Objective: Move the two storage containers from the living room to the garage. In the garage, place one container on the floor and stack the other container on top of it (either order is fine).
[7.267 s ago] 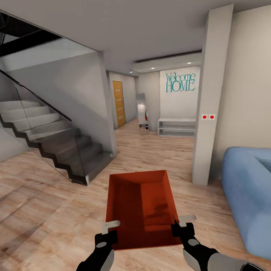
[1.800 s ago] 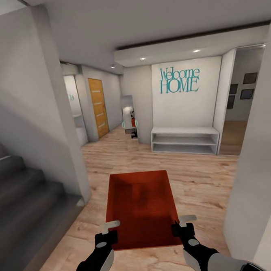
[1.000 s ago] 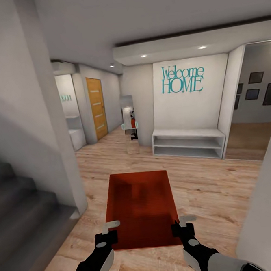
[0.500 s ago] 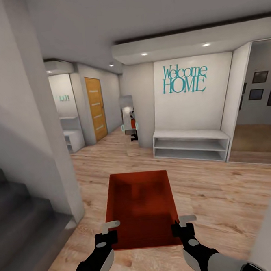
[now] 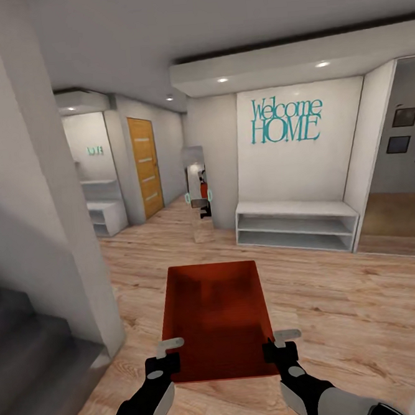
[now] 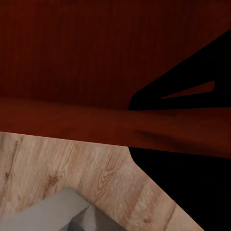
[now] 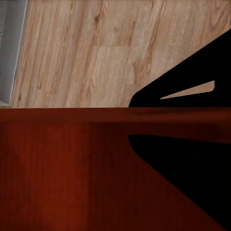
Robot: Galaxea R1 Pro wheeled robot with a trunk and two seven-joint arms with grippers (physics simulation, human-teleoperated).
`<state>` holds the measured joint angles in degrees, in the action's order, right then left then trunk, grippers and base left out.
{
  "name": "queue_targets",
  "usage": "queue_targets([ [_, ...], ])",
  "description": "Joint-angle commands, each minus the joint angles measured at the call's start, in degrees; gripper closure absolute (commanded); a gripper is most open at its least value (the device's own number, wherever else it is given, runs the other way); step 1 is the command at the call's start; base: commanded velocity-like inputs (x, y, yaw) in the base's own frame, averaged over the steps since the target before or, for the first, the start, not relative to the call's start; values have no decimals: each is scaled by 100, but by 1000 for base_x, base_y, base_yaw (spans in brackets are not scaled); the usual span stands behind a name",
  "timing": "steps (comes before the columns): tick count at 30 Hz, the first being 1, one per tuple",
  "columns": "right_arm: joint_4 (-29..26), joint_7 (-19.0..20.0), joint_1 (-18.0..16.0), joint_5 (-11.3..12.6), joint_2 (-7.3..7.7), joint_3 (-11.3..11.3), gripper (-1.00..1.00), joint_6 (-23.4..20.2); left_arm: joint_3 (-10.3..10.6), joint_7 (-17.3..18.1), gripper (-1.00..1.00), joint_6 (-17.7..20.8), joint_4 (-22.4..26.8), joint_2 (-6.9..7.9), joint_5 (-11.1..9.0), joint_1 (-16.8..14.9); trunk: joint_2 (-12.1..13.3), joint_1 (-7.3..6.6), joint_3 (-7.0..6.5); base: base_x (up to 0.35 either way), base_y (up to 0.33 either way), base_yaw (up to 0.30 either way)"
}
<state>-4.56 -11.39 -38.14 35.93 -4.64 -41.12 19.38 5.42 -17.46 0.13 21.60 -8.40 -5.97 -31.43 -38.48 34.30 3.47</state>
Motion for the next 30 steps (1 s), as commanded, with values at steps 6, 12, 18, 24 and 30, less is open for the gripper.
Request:
queue_targets([
  [6, 8, -4, -9, 98, 15, 190, 100, 54, 47, -39, 100, 0, 14, 6, -98, -4, -8, 5, 10, 321, 0, 0],
  [12, 8, -4, -9, 98, 7, 183, 100, 56, 52, -35, 100, -4, 12, 13, -98, -4, -8, 5, 10, 321, 0, 0],
  [18, 8, 4, -9, 98, 7, 183, 100, 57, 51, -33, 100, -5, 11, 13, -98, -4, -8, 5, 10, 321, 0, 0],
  [24, 8, 16, -9, 98, 7, 183, 100, 57, 49, -38, 100, 3, 11, 40, -98, -4, -8, 5, 10, 321, 0, 0],
  [30, 8, 22, -9, 98, 7, 183, 100, 57, 47, -38, 100, 16, -26, 63, -98, -4, -8, 5, 10, 321, 0, 0],
])
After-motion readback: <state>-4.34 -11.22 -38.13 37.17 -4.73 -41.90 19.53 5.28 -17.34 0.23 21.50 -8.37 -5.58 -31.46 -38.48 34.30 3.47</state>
